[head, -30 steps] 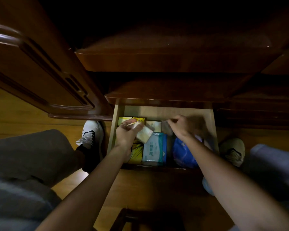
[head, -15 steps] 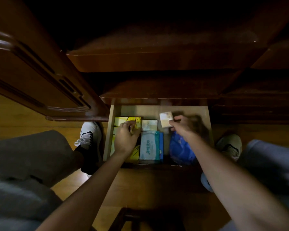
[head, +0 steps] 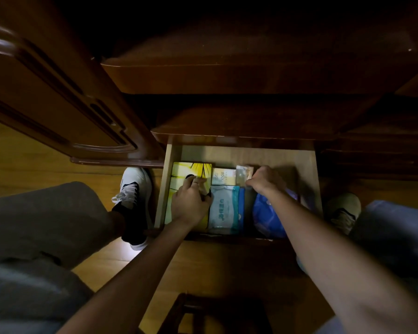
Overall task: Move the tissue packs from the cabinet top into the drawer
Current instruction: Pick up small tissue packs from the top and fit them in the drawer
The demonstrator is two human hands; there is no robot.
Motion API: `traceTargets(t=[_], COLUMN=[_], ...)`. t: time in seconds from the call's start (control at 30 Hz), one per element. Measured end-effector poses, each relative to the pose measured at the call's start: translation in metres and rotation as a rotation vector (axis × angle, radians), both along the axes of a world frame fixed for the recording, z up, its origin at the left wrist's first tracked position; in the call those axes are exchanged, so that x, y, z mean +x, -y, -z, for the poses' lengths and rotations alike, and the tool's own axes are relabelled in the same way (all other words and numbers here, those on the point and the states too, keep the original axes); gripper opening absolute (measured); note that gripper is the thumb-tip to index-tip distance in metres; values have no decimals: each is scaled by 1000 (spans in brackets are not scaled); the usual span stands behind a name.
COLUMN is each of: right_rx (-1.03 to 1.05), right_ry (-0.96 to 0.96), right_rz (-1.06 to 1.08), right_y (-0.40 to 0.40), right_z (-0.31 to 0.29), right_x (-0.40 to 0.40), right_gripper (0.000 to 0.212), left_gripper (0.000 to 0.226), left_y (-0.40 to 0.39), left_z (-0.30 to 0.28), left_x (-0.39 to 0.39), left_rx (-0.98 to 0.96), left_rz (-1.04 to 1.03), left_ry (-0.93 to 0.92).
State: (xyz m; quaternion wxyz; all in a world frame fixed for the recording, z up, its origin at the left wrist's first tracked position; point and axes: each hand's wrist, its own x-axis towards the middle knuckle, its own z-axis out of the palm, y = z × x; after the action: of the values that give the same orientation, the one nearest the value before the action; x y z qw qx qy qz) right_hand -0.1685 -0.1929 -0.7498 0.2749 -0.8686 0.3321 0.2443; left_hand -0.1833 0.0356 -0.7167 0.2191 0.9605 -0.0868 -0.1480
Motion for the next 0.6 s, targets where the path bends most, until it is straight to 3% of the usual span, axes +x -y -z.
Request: traceTargets(t=[0.07, 0.2, 0.33, 0.43, 0.47, 0.53, 0.6], right_rx=[-47, -96, 178, 239, 252, 250, 83], right_ry=[17, 100, 130, 137, 149, 154, 183], right_rz=[9, -70, -233, -174, -156, -143, -116], right_y=[-4, -9, -3, -4, -5, -7, -7], right_z=[0, 6, 15, 17, 18, 18, 11], right_x=[-1, -1, 3, 3, 4, 3, -2], right_gripper=[27, 71, 53, 43, 44, 67, 80], left_gripper=[47, 47, 48, 49, 49, 49, 50], left_y=[0, -3, -9, -8, -7, -5, -2], left_z=[0, 0, 1, 2, 2, 1, 1], left_x=[-2, -4, -6, -5, -5, -6, -10], left_rx=[-14, -71, -97, -97, -94, -65, 27], left_rz=[0, -6, 7, 25, 24, 26, 82], left_ry=[-7, -42, -71, -58, -55, -27, 66])
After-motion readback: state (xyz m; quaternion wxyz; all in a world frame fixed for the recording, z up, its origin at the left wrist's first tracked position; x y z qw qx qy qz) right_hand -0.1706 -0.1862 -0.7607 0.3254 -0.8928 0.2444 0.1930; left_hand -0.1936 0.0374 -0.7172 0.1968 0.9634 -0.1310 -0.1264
